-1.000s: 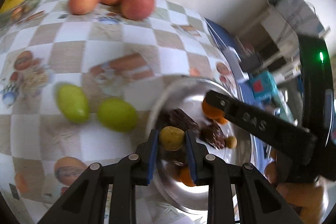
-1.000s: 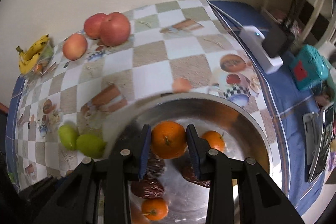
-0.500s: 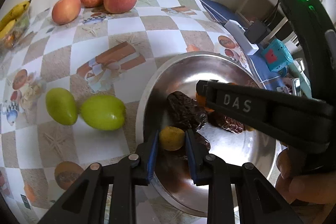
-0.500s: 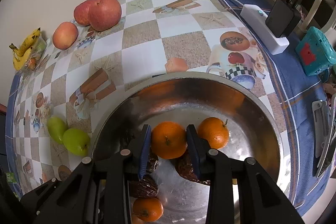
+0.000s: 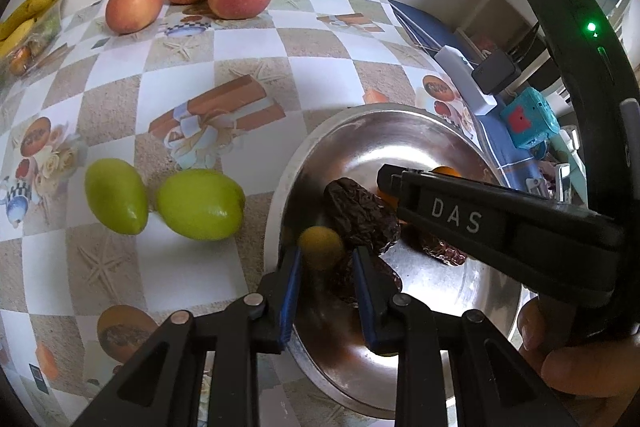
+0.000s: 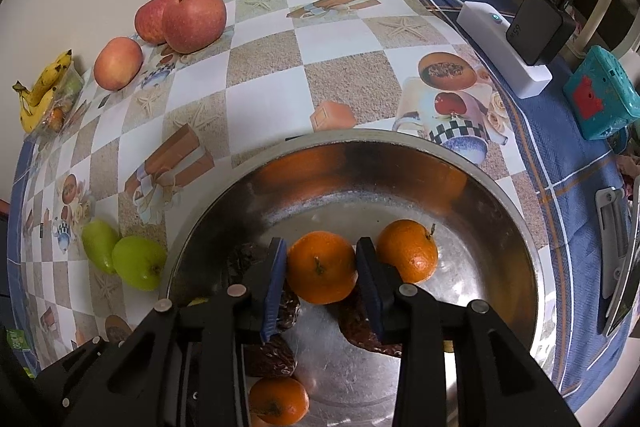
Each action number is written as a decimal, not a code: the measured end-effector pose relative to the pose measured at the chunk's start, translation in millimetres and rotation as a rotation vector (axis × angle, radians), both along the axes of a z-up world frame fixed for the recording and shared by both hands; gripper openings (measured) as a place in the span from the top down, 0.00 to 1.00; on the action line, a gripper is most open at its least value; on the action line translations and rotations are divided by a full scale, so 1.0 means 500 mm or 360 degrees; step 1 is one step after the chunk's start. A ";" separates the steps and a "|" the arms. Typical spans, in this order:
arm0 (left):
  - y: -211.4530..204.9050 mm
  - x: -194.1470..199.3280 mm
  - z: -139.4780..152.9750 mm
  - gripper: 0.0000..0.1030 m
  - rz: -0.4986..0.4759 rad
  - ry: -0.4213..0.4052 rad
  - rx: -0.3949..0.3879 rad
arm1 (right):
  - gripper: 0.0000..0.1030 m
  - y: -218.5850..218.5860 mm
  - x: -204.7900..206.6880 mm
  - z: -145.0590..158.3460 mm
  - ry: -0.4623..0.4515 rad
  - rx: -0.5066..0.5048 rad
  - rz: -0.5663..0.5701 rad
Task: Organize fruits
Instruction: 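Carry the yellow fruit in the left tool into the bowl while the right tool carries the orange, then open the left tool to drop the yellow fruit while the right tool releases the orange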
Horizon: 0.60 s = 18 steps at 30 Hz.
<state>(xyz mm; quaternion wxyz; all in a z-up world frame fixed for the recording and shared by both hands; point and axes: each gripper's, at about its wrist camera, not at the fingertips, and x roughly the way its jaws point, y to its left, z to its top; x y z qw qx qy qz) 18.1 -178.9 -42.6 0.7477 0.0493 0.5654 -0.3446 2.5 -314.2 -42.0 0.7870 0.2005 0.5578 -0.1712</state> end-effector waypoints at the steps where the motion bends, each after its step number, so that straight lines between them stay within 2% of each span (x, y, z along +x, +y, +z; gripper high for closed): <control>1: 0.000 0.000 0.000 0.71 0.0000 0.0003 0.0000 | 0.62 -0.001 0.001 -0.001 0.0005 0.0004 0.0000; 10: 0.002 0.003 0.004 0.71 0.0006 0.0031 -0.0006 | 0.60 -0.003 -0.001 0.025 -0.0022 -0.0044 -0.0010; 15: 0.022 0.019 0.022 0.71 0.0064 0.0053 -0.0092 | 0.60 0.008 0.003 0.050 -0.0065 -0.0079 0.0028; 18: 0.038 0.032 0.029 0.71 0.0126 0.0045 -0.0096 | 0.59 0.018 0.008 0.056 -0.0077 -0.0088 0.0058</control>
